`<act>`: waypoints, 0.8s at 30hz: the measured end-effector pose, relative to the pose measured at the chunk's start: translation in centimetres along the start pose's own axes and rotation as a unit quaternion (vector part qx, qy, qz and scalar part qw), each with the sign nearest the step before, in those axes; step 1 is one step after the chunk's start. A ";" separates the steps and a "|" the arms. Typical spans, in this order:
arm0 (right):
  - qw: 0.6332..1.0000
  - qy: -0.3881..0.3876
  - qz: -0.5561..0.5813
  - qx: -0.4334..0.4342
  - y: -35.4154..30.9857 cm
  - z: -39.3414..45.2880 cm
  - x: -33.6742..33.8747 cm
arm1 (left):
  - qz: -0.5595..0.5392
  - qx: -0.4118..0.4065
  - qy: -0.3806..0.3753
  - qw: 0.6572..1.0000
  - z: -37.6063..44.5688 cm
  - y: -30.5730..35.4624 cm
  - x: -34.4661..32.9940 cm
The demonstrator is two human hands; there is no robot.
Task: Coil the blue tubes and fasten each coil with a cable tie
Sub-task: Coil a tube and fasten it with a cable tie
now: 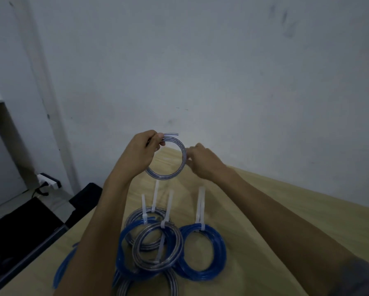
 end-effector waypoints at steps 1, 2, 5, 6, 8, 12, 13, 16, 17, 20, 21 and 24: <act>0.999 0.023 0.015 -0.028 1.3 -0.7 1.7 | -0.008 -0.004 0.010 1.000 -0.1 0.5 -0.5; 0.997 0.044 0.025 -0.051 2.4 -1.6 3.5 | -0.020 -0.006 0.019 1.000 -0.3 1.0 -1.2; 0.991 0.091 0.045 -0.084 5.1 -5.3 8.2 | -0.052 -0.007 0.033 0.998 -1.6 2.8 -4.3; 0.989 0.108 0.051 -0.092 5.8 -6.7 9.5 | -0.057 -0.006 0.035 0.998 -2.1 3.4 -5.6; 0.981 0.148 0.069 -0.109 6.7 -9.9 11.9 | -0.062 -0.001 0.042 0.997 -3.6 4.7 -8.4; 0.956 0.218 0.112 -0.163 8.1 -17.1 14.4 | -0.067 0.039 0.070 0.995 -7.5 7.1 -14.2; 0.947 0.228 0.133 -0.183 8.4 -18.8 14.5 | -0.076 0.052 0.073 0.993 -8.5 7.8 -15.5; 0.912 0.263 0.210 -0.234 8.8 -23.6 15.0 | -0.115 0.094 0.051 0.988 -11.5 9.7 -19.1; 0.901 0.277 0.227 -0.245 9.0 -24.9 15.2 | -0.123 0.111 0.035 0.986 -12.5 10.2 -20.1; 0.878 0.277 0.288 -0.262 9.4 -27.8 15.7 | -0.164 0.166 -0.003 0.972 -15.0 11.1 -22.9; 0.871 0.264 0.319 -0.265 9.5 -28.5 15.7 | -0.181 0.178 -0.008 0.967 -15.6 11.4 -23.4; 0.846 0.247 0.364 -0.300 9.7 -30.1 15.4 | -0.208 0.183 -0.021 0.961 -17.2 12.3 -24.4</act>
Point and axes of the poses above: each hand's wrist, its own z-axis towards the middle knuckle, its own x-axis out of the back of the hand, y = z × x, the point moved 6 cm from there along z, towards the middle knuckle, and after that the axes turned 11 degrees about y, right-handed, at the moved point
